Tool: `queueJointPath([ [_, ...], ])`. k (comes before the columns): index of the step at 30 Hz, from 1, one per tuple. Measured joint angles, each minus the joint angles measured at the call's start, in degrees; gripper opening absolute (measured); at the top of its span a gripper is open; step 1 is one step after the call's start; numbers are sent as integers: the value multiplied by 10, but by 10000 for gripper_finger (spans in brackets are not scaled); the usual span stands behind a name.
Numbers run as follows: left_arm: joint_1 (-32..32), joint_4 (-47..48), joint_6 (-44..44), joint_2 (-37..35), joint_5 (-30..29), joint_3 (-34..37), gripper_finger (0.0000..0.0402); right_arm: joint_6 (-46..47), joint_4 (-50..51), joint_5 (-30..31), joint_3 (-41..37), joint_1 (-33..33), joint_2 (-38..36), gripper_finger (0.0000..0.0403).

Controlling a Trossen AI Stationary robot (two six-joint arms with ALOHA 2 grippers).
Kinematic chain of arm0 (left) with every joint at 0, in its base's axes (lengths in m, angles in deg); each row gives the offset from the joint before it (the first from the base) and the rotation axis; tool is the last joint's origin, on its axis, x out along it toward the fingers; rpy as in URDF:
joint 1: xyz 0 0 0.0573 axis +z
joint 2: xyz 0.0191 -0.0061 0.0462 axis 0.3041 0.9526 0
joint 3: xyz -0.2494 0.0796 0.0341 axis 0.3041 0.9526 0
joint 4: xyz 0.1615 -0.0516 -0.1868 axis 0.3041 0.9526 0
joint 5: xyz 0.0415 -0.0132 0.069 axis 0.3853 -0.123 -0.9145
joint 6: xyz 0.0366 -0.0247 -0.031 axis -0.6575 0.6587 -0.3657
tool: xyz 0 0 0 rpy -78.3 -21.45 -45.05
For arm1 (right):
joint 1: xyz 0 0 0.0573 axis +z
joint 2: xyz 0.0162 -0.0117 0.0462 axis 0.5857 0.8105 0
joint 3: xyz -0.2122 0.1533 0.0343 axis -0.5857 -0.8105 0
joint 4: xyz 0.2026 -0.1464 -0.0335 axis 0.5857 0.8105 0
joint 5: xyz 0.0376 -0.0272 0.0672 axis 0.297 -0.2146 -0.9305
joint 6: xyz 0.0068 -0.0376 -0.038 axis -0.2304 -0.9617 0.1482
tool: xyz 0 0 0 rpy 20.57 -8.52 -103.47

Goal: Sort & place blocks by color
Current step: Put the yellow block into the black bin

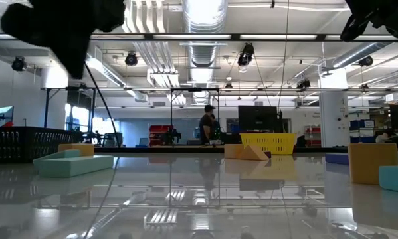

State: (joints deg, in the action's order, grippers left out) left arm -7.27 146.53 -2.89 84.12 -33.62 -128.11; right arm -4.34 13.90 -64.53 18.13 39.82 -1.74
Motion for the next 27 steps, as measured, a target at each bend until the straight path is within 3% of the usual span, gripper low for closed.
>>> queueJointPath([
  [4,4,12,-40,25,64,0,0,1,-1,0,3,0,0,9],
  [17,38,8,-76,11,63,0,8,32,1,0,4,0,0,9],
  [21,59,-7,-104,11,70,1,50,32,1,0,3,0,0,9],
  [27,82,-38,-141,11,55,5,147,32,1,0,3,0,0,9],
])
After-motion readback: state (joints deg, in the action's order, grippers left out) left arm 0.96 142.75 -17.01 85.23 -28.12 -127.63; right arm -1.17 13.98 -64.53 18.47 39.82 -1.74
